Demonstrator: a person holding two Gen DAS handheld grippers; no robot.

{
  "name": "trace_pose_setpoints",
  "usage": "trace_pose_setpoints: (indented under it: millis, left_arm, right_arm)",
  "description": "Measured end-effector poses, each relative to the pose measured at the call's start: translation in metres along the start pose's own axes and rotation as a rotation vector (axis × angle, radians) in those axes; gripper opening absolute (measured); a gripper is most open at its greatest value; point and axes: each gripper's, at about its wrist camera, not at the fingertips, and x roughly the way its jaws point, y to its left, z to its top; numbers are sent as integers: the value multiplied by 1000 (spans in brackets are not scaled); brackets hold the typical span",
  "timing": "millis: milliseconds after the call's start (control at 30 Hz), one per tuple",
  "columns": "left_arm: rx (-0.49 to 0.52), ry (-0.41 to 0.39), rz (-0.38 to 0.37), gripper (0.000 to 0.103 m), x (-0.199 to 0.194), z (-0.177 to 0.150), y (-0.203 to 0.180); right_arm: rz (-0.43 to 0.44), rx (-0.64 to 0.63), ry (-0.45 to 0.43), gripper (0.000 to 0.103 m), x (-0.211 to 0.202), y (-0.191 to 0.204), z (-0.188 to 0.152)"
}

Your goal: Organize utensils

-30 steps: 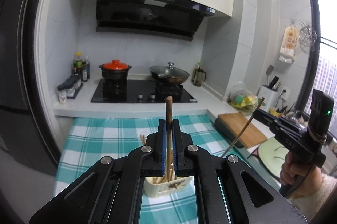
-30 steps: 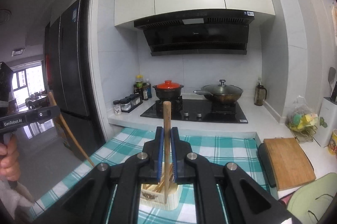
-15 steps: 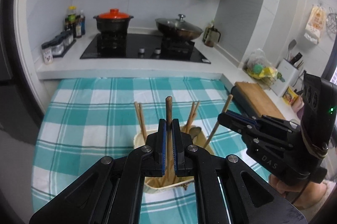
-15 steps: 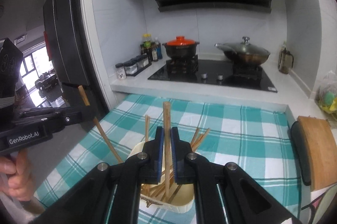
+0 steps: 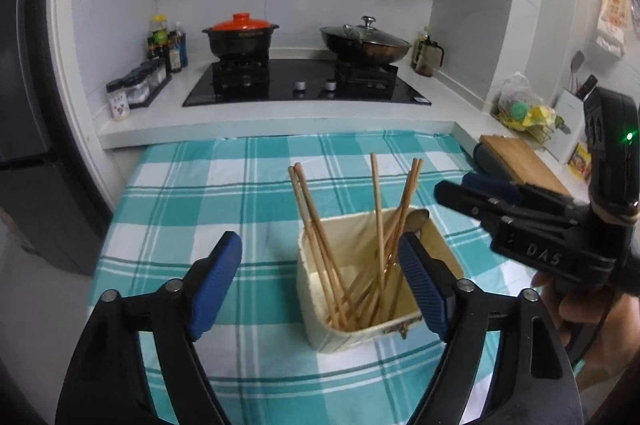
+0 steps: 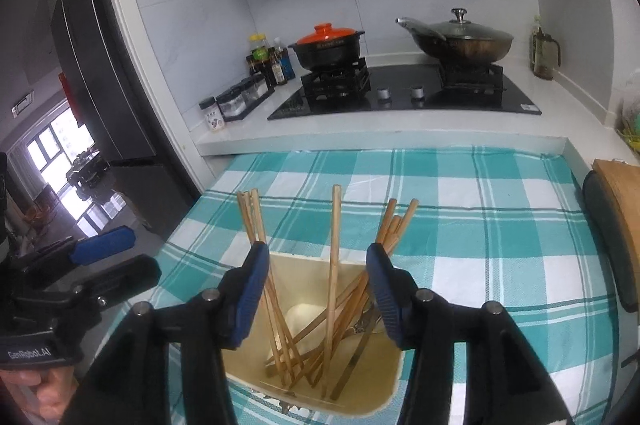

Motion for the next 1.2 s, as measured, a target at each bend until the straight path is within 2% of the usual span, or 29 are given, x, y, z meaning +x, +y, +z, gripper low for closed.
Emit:
trace_pose_setpoints:
  millis: [67, 133, 300, 433, 533, 733, 900, 1067, 1200]
  left_arm:
    - [41, -24, 48, 95, -19, -16, -6]
    - [75, -45, 93, 100, -35, -34, -12]
    - [103, -71, 187, 102, -71, -77, -28]
    - [85, -97, 218, 103, -99, -103, -39]
    - [91, -110, 262, 102, -117, -118, -49]
    - [64, -140, 245, 102, -156, -143, -60]
    - [26, -178, 262, 102, -182, -158, -64]
    - [-29, -178, 251, 102, -193, -169, -63]
    - [-16, -180, 270, 102, -194, -175, -68]
  right_arm:
    - [-20, -40, -30, 52, -21, 6, -6]
    - [-46, -76, -51, 58, -43, 12, -15]
    - [-81, -84, -82, 61, -97, 20, -47]
    - [-124, -81, -88, 63, -132, 29, -79]
    - [-145, -81, -99, 73, -157, 38, -104]
    - [-168, -102, -110, 79, -197, 60, -147]
    - [-191, -102, -137, 80, -222, 68, -168]
    - [-196, -96, -142, 80, -236, 73, -184]
    - [-213, -99, -141, 84, -243, 76, -194]
